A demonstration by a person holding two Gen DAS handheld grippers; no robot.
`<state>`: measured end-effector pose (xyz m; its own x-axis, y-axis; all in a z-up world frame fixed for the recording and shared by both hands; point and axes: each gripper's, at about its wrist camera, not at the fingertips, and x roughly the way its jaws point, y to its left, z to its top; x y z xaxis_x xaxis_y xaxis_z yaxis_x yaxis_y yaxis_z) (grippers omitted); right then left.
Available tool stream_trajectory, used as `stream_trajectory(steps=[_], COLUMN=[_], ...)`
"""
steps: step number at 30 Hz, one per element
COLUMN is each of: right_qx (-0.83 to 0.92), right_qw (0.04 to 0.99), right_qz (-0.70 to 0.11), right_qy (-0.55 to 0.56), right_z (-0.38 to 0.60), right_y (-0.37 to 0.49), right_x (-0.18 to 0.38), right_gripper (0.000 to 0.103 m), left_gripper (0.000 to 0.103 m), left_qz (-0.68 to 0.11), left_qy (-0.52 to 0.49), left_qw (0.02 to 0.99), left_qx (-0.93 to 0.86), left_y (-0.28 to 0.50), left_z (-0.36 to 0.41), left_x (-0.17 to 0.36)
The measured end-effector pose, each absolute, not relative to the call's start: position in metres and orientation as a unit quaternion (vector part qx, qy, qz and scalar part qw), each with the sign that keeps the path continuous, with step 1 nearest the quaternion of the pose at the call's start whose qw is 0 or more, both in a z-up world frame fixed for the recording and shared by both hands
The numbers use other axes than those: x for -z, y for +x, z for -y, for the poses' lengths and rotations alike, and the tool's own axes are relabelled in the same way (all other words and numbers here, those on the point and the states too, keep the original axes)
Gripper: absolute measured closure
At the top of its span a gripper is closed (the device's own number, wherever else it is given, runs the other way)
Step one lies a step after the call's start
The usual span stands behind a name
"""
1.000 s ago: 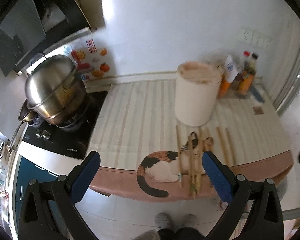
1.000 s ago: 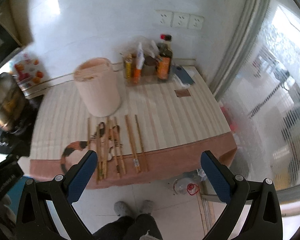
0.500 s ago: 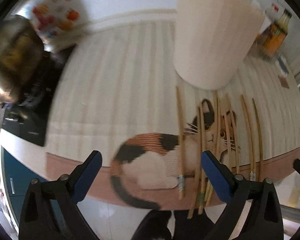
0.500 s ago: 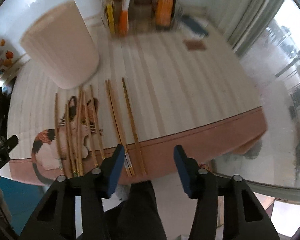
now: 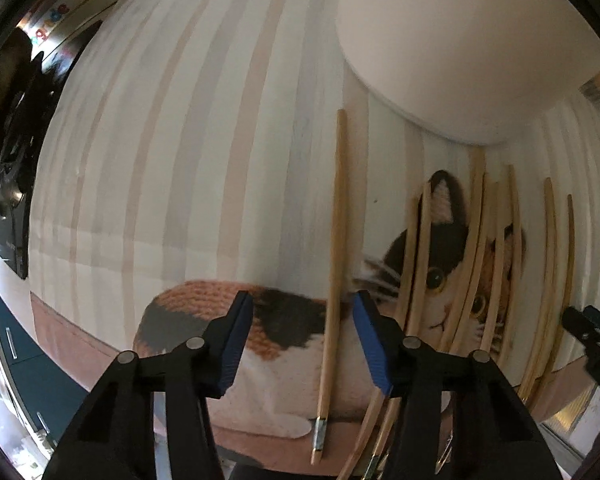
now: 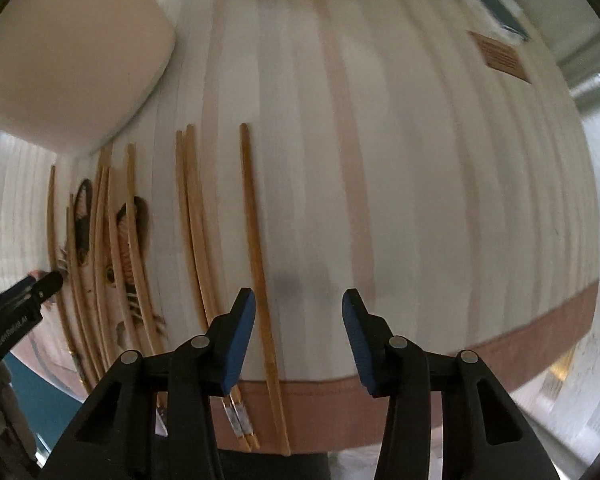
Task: Organize utensils
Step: 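Grasp a wooden chopstick with the left tool while the right tool grasps another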
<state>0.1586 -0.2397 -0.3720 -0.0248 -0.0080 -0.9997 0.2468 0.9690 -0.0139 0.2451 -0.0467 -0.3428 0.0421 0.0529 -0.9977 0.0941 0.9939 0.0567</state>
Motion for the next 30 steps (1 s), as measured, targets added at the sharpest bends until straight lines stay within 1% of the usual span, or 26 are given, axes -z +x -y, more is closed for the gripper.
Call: stream_trajectory(steps=[1,2,3,4,6,7,8,9,11,19,27,30], right_qx=[0.089,0.087,0.088,0.087,0.083,0.082,0.080,0.081,0.085,0.104,0.111,0.112], right_qw=[0.690,0.687,0.689,0.689,0.690,0.691,0.691,0.693,0.686,0.684,0.679,0.678], right_qz=[-0.714,-0.717,-0.716,-0.717,-0.716,-0.716,-0.716,-0.715,-0.720,-0.720,-0.723,-0.724], right_qy=[0.078,0.078,0.071,0.062,0.055,0.054,0.053,0.051,0.051,0.058,0.059,0.061], right_z=[0.238,0.236,0.233,0.231,0.226,0.226,0.225,0.223,0.222,0.218,0.204,0.215], right_y=[0.161,0.162,0.163,0.164,0.164,0.168,0.167,0.166,0.166,0.145,0.142,0.149], right_x=[0.376,0.379,0.379,0.381,0.380,0.382,0.381,0.379,0.376,0.379,0.380,0.377], right_gripper=[0.056,0.055,0.056,0.056,0.059,0.060,0.066,0.079,0.095,0.095,0.095,0.095], left_gripper=[0.068,0.074,0.085,0.090,0.096,0.097,0.097,0.098,0.098,0.098,0.097,0.097], left_qz=[-0.694,-0.697,-0.704,-0.705,-0.703,-0.702,-0.702,-0.701,-0.701,-0.700,-0.704,-0.708], left_qy=[0.048,0.040,0.032,0.035,0.047,0.051,0.052,0.054,0.057,0.052,0.053,0.046], left_qw=[0.718,0.716,0.709,0.708,0.709,0.710,0.710,0.711,0.711,0.712,0.707,0.704], left_qx=[0.017,0.024,0.028,0.030,0.027,0.026,0.025,0.024,0.021,0.021,0.034,0.034], left_y=[0.247,0.249,0.249,0.250,0.250,0.250,0.249,0.247,0.243,0.214,0.211,0.213], left_z=[0.047,0.050,0.052,0.055,0.059,0.061,0.062,0.062,0.058,0.017,0.010,0.007], left_x=[0.343,0.343,0.342,0.341,0.341,0.342,0.342,0.343,0.344,0.338,0.337,0.338])
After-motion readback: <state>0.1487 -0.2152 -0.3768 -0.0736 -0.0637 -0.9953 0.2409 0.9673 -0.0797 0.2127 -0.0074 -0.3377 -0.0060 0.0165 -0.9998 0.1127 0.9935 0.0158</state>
